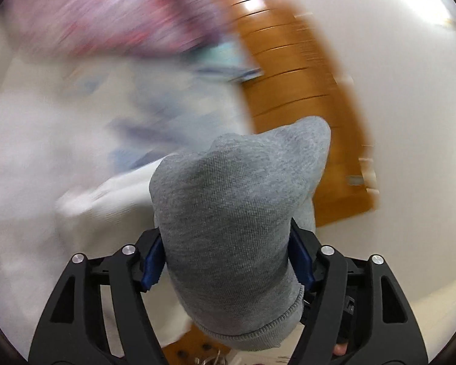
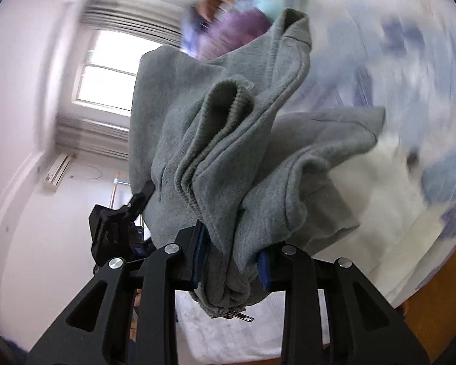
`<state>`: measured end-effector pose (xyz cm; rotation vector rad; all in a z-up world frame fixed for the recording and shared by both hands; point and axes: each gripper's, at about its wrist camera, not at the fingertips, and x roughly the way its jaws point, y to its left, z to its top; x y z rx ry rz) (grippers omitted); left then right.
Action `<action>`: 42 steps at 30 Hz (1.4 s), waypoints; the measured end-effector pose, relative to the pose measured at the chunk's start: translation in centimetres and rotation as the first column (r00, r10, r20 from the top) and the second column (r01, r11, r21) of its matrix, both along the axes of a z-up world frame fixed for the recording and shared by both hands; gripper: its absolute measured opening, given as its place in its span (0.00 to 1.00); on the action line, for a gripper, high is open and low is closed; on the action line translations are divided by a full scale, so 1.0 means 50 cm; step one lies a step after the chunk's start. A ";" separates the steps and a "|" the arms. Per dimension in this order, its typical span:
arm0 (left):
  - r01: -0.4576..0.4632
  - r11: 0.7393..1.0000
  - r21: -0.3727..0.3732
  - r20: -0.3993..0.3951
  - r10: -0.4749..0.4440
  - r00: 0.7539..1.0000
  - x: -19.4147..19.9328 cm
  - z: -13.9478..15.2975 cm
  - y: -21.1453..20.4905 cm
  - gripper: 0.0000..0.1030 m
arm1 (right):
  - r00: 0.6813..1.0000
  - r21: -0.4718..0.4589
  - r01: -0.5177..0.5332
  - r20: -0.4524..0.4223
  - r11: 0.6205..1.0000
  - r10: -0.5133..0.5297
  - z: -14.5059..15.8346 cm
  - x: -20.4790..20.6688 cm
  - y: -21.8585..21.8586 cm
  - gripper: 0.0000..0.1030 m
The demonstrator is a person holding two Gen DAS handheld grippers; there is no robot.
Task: Fold large clothes
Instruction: 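Carry the hoodie bundle with both tools toward the stack of folded clothes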
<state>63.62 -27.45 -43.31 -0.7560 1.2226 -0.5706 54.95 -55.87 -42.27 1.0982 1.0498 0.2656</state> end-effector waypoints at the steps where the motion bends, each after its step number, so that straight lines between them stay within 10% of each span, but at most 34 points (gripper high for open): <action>1: -0.016 0.999 0.052 -0.068 0.020 0.997 0.001 -0.051 0.009 0.67 | 0.994 0.042 -0.006 -0.106 0.999 0.010 -0.088 0.010 0.018 0.26; 3: -0.037 0.989 0.140 -0.173 0.061 0.983 -0.007 -0.144 0.031 0.70 | 0.968 0.074 -0.002 -0.250 0.997 0.020 -0.201 0.008 0.049 0.26; 7: 0.017 0.983 0.182 -0.154 0.012 0.988 -0.008 -0.136 0.020 0.83 | 0.953 0.109 0.062 -0.303 0.992 -0.026 -0.260 -0.001 0.054 0.36; 18: -0.132 0.960 0.248 -0.061 0.151 0.987 -0.064 0.015 0.084 0.87 | 0.918 -0.128 -0.242 -0.352 0.962 0.184 -0.146 0.028 0.060 0.53; 27: -0.020 0.916 0.400 -0.066 0.050 0.997 -0.008 -0.063 -0.012 0.86 | 0.884 -0.437 -0.456 -0.125 0.775 0.450 0.005 0.113 0.150 0.52; 34: 0.088 0.916 0.391 -0.134 -0.039 0.990 0.081 -0.120 -0.057 0.78 | 0.780 -0.631 -0.538 -0.120 0.559 0.615 -0.063 0.193 0.238 0.52; 42: -0.093 0.935 0.341 -0.020 0.106 0.994 0.010 -0.016 0.042 0.81 | 0.809 -0.566 -0.550 -0.179 0.614 0.559 -0.140 0.290 0.199 0.56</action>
